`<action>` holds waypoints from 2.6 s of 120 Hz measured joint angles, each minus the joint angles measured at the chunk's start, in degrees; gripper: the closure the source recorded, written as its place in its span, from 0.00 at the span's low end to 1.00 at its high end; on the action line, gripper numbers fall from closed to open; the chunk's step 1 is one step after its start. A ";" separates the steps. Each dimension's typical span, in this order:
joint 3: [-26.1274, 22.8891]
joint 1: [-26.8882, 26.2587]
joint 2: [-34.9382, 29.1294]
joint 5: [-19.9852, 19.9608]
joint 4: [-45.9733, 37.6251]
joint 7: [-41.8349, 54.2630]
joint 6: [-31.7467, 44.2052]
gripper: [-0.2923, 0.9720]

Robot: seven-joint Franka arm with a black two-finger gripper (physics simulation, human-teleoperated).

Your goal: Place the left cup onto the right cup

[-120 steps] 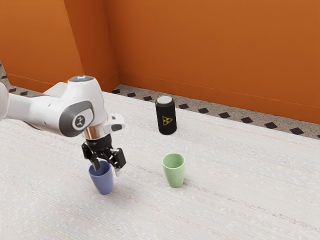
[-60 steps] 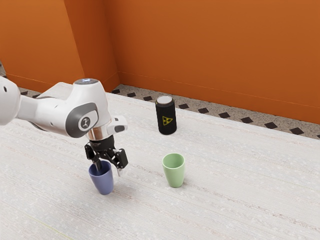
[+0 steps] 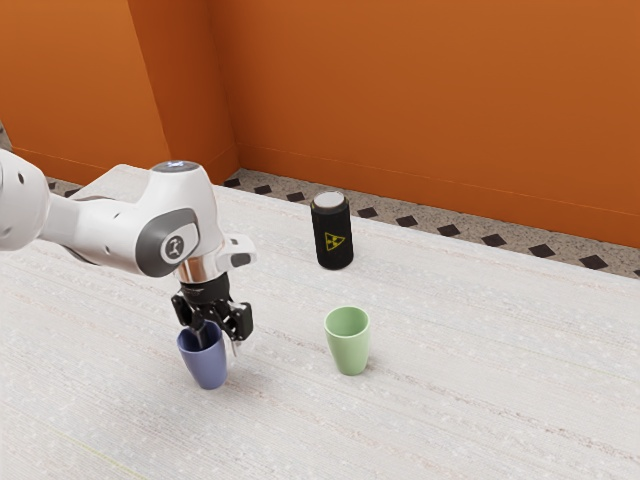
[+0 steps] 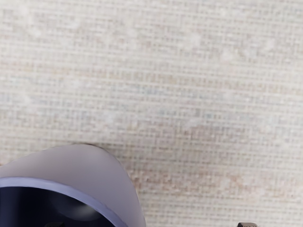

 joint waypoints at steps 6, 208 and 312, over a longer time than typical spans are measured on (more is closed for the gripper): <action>0.00 0.01 0.05 -0.04 0.02 -0.05 0.00 0.46; -3.75 -2.86 -9.45 2.84 11.89 -0.97 -13.96 0.85; -6.03 -9.77 2.01 4.89 26.59 -0.97 -17.00 0.85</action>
